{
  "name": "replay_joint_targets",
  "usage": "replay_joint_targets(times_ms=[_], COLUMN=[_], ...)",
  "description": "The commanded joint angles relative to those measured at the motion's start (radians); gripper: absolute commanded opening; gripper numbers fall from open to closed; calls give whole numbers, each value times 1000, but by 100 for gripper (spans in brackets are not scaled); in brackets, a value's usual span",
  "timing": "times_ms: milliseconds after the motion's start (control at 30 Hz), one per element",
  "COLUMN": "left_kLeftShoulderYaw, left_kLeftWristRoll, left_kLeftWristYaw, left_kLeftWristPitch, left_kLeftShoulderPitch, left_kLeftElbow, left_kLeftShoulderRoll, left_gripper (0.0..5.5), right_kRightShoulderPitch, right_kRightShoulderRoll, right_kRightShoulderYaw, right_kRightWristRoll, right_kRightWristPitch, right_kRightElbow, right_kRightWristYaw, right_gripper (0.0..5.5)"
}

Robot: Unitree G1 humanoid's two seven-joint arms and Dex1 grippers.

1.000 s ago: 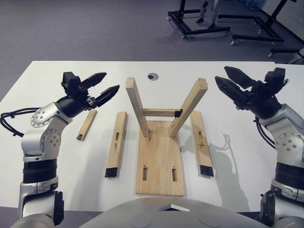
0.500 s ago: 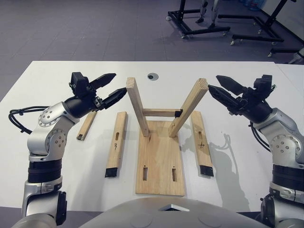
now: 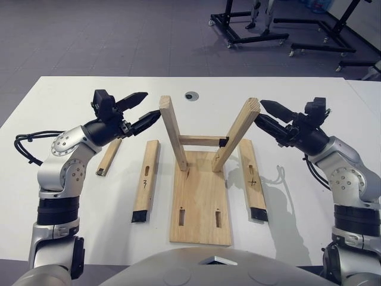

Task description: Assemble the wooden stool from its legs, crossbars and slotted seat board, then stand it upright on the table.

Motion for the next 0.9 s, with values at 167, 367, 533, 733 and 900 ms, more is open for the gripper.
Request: replay_joint_targets(times_ms=[167, 367, 533, 733, 900], left_kLeftShoulderYaw=[-77, -22, 68, 170, 154], left_kLeftWristRoll=[14, 24, 69, 171, 258], left_kLeftWristYaw=[-20, -5, 21, 127, 301], left_kLeftWristPitch=[5, -5, -40, -18, 94], left_kLeftShoulderPitch=[-17, 28, 39, 136, 371], left_kLeftElbow=[-37, -33, 19, 103, 31], left_kLeftShoulderRoll=[-25, 17, 85, 173, 104], left_gripper=[391, 391, 391, 391, 391], right_kRightShoulderPitch=[-59, -14, 93, 168, 178], right_kRightShoulderRoll=[15, -5, -21, -1, 10], right_kRightShoulderYaw=[60, 36, -22, -89, -96], right_kRightWristRoll=[-38, -77, -86, -151, -156], right_kRightWristPitch=[-12, -47, -56, -110, -100], right_kRightElbow=[6, 14, -24, -18, -31], right_kRightWristYaw=[32, 26, -2, -103, -155], right_gripper=[400, 400, 400, 400, 400])
